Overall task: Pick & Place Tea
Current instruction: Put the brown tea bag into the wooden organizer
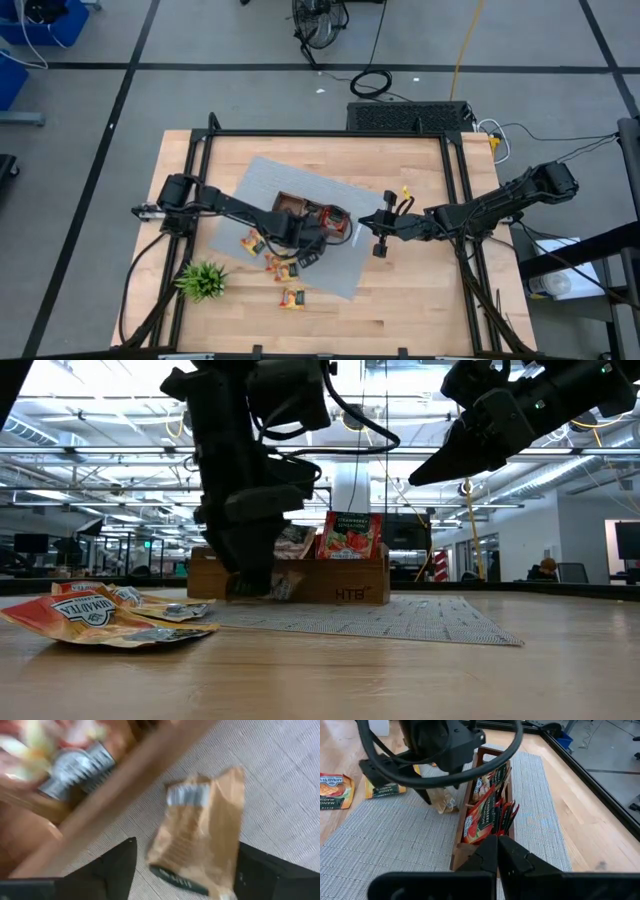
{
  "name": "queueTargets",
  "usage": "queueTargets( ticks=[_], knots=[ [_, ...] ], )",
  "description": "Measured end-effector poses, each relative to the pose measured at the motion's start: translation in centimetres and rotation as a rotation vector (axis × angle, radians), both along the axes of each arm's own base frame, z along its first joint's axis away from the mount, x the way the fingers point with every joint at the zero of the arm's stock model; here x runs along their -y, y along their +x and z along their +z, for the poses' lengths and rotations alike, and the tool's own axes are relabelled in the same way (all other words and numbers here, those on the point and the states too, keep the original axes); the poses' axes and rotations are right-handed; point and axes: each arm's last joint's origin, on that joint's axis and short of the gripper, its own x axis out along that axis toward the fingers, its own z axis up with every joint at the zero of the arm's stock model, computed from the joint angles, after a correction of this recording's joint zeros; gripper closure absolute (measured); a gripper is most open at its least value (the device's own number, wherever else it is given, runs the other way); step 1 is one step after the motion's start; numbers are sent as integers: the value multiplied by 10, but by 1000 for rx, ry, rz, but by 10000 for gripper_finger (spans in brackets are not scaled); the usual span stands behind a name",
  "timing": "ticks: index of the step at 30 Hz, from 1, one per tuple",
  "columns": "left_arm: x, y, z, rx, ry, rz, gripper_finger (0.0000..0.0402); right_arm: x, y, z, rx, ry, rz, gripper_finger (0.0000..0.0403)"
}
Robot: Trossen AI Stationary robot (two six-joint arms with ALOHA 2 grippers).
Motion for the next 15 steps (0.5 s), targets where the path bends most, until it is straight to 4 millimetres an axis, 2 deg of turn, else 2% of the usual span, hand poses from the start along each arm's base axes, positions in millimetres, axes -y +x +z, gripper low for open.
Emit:
queueTargets(
  ticks=[3,5,10,15],
  knots=[
    [4,-4,-1,-37,-22,-30,181,0,0,0,0,0,1,403],
    [8,-7,-1,-64,-14,-64,226,0,0,0,-1,3,5,403],
    [16,-9,-1,-85,-2,-127,376,-1,0,0,-4,18,31,403],
    [19,-15,6,-147,-12,-165,397,-1,0,0,-6,25,44,403]
  ],
)
